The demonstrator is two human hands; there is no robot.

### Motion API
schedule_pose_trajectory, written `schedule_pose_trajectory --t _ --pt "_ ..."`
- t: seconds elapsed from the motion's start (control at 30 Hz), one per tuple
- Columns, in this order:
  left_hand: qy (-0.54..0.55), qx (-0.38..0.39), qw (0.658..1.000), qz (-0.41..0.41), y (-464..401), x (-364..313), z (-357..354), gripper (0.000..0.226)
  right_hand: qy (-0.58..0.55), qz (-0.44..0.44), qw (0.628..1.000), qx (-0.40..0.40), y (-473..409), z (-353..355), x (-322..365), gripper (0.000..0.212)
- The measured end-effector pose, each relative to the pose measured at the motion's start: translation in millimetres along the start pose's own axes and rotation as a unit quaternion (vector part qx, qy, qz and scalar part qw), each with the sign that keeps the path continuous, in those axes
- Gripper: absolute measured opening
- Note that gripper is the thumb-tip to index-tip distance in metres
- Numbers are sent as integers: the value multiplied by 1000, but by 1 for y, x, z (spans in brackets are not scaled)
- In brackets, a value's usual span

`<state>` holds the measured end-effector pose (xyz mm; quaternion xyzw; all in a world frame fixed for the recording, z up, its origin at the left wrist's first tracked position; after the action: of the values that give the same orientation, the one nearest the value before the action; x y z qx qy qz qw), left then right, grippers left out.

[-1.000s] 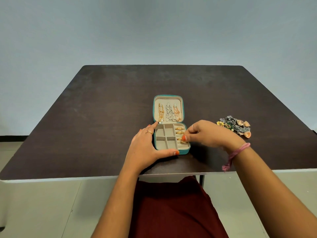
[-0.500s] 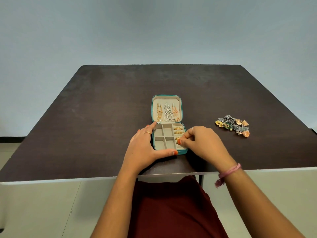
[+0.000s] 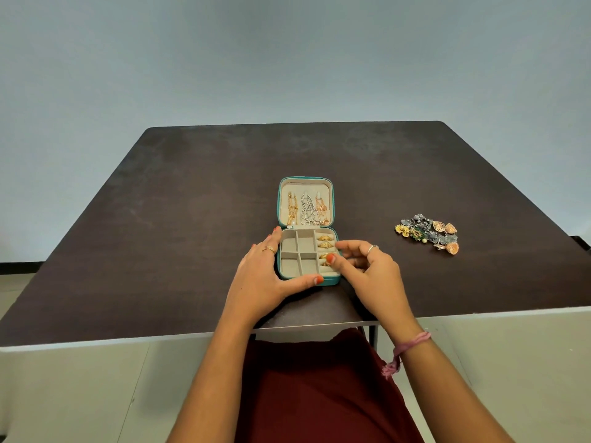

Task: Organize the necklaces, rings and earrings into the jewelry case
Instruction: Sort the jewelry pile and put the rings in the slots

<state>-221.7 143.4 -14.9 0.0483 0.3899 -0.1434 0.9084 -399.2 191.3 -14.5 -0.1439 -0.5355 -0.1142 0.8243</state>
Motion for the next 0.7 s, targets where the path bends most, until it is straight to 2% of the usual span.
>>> schedule_pose_trajectory --t 0.23,0.47,0.7 --pt "23 -16 999 -16 2 -5 2 102 19 21 1000 6 -1 -2 -5 18" --pt "48 4 999 18 2 -3 2 116 -21 16 1000 1 0 1 -4 17" --pt "77 -5 996 33 3 -2 3 101 -49 1 999 19 -3 2 -5 15"
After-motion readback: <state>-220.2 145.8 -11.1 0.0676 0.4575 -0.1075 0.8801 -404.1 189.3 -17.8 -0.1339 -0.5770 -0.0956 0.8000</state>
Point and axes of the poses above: each hand's wrist, its own y-axis away from the middle knuckle, its own z-axis out of the back of the hand, x = y × z, the point moved 2 cm from there along -y, towards the middle knuckle, and after that the axes turned 2 degrees about z, right-handed, at the moved point
